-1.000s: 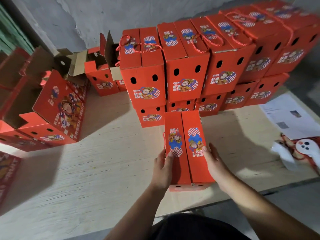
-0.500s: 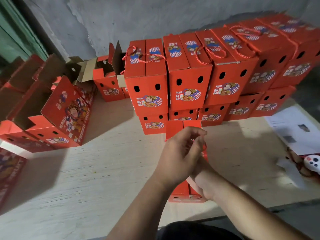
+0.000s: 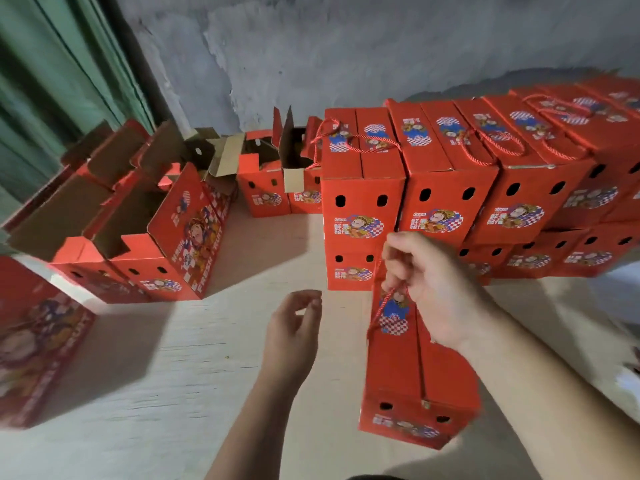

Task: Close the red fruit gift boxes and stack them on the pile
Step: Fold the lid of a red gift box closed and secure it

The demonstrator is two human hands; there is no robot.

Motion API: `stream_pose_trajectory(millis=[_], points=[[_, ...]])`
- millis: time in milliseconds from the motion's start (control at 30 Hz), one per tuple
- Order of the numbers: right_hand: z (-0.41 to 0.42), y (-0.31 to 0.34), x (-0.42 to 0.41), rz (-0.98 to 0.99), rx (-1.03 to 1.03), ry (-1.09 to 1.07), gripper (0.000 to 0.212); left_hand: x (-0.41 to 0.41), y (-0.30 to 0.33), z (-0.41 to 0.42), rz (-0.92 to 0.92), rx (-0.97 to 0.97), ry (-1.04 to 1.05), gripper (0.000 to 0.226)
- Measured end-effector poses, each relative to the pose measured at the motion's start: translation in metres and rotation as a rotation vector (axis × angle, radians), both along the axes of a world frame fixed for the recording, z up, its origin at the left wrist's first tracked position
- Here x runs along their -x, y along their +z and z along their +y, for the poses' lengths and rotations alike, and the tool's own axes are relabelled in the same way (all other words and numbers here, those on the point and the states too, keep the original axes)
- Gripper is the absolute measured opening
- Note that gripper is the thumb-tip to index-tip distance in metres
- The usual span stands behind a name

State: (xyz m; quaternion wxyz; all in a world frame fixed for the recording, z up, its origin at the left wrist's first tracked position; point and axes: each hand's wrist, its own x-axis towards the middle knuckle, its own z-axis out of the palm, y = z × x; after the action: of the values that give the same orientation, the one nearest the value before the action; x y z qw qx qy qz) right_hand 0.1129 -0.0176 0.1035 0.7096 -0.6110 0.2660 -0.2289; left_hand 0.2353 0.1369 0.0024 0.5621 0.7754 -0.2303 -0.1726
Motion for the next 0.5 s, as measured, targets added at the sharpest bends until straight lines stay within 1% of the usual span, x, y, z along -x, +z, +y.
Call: stream_pose_trajectory(millis=[67, 133, 167, 233, 267, 333, 433, 500], points=[[0.002, 0.014, -0.004, -0.161, -0.072, 0.011, 0.029, -0.003, -0.020, 0.010, 0.101, -0.062, -0.039, 0.010], [0.014, 0.020, -0.018, -0.241, -0.208, 0.001, 0.028, -0.011, -0.035, 0.023, 0.277, -0.093, -0.065, 0.012], [0.024, 0.020, -0.027, -0.212, -0.244, -0.005, 0.028, -0.015, -0.041, 0.029, 0.354, -0.122, -0.095, 0.012], [0.047, 0.015, -0.046, -0.061, -0.207, -0.026, 0.028, -0.027, -0.049, 0.042, 0.450, -0.179, -0.175, 0.014], [0.058, 0.013, -0.057, -0.007, -0.183, -0.031, 0.030, -0.034, -0.051, 0.048, 0.483, -0.184, -0.189, 0.016], [0.076, 0.018, -0.075, 0.013, -0.146, -0.005, 0.031, -0.050, -0.053, 0.058, 0.512, -0.153, -0.150, 0.020], [0.092, 0.037, -0.099, -0.080, -0.070, 0.112, 0.034, -0.080, -0.051, 0.073, 0.516, -0.046, -0.051, 0.019], [0.100, 0.040, -0.111, -0.176, -0.089, 0.104, 0.034, -0.099, -0.049, 0.081, 0.538, 0.006, -0.008, 0.019]])
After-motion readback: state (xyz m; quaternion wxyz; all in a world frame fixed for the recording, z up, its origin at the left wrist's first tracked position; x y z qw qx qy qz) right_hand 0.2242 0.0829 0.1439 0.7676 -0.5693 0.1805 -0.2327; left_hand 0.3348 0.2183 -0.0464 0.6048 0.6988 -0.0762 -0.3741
